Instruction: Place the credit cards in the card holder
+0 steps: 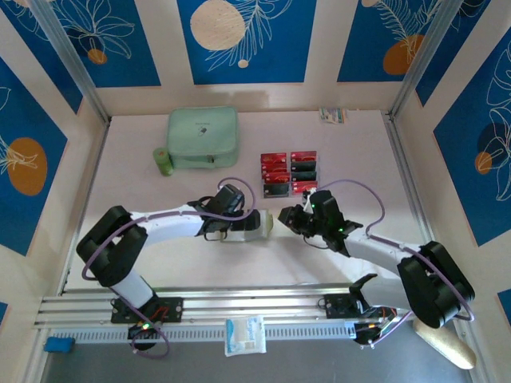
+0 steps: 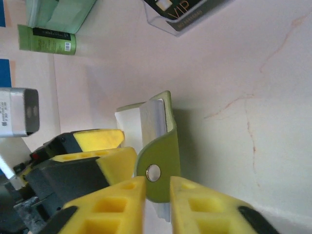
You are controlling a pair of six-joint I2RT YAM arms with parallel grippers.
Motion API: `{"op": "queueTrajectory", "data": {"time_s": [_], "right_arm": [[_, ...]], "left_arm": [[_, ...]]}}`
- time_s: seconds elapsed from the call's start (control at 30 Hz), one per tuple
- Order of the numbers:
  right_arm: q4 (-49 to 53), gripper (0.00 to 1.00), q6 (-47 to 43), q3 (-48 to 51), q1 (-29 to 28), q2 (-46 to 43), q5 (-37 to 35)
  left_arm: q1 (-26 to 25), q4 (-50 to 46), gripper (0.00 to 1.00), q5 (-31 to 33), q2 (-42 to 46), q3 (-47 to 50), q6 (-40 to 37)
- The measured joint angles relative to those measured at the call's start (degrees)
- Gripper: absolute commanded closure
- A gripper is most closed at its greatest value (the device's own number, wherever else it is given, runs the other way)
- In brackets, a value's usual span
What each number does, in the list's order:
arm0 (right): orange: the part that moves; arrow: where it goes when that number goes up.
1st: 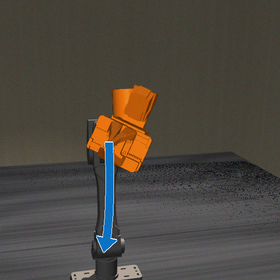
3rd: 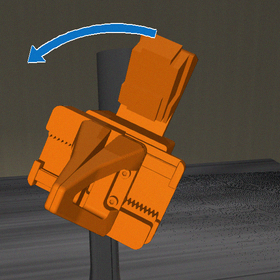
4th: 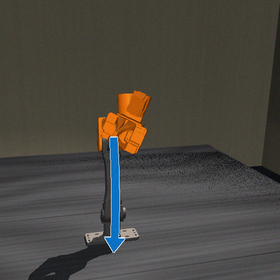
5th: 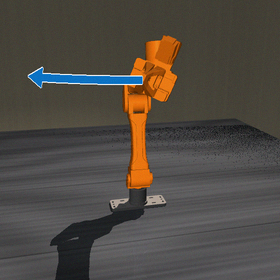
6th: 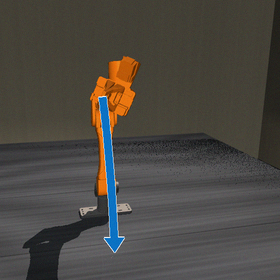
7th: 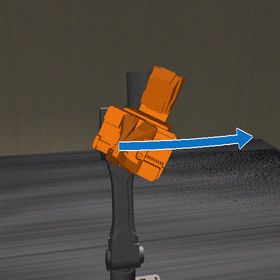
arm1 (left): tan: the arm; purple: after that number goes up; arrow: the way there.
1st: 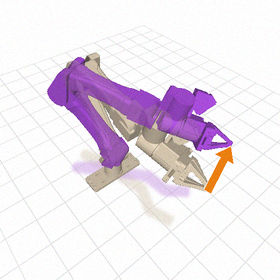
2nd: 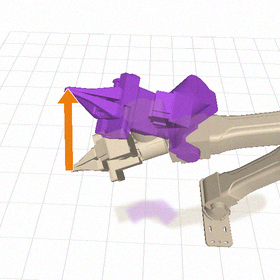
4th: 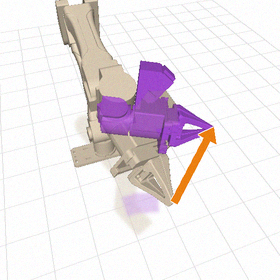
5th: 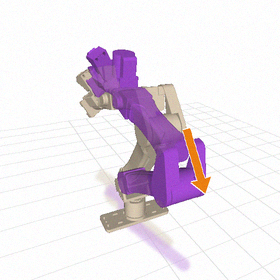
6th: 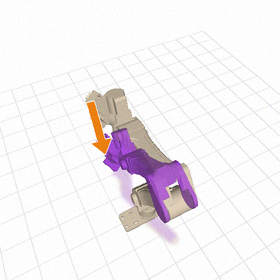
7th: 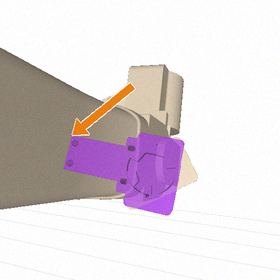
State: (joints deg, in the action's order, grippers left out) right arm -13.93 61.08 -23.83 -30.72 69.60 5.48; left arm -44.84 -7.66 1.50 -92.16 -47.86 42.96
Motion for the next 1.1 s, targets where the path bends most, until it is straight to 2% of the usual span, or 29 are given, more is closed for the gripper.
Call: {"op": "queueTrajectory", "data": {"time_s": [0.17, 0.53, 0.8, 1.1], "right_arm": [[3.06, 0.95, -2.40, -3.41, -0.28, 0.33, 0.35], [5.05, 0.96, -4.33, -10.75, -4.87, 7.48, 0.28], [5.22, 0.98, -4.07, -10.93, -3.72, 13.46, -0.17], [5.01, 1.00, -4.09, -8.26, -1.14, 14.03, -0.92]], "left_arm": [[0.00, 0.31, 0.00, 0.33, 0.61, 0.57, 0.00], [0.00, 0.83, 0.00, 0.72, 0.61, 0.63, 0.00], [0.00, 0.83, 0.00, 0.76, 0.61, 0.72, -0.04], [0.00, 0.72, 0.00, 1.68, 0.61, 0.72, -1.64]]}}
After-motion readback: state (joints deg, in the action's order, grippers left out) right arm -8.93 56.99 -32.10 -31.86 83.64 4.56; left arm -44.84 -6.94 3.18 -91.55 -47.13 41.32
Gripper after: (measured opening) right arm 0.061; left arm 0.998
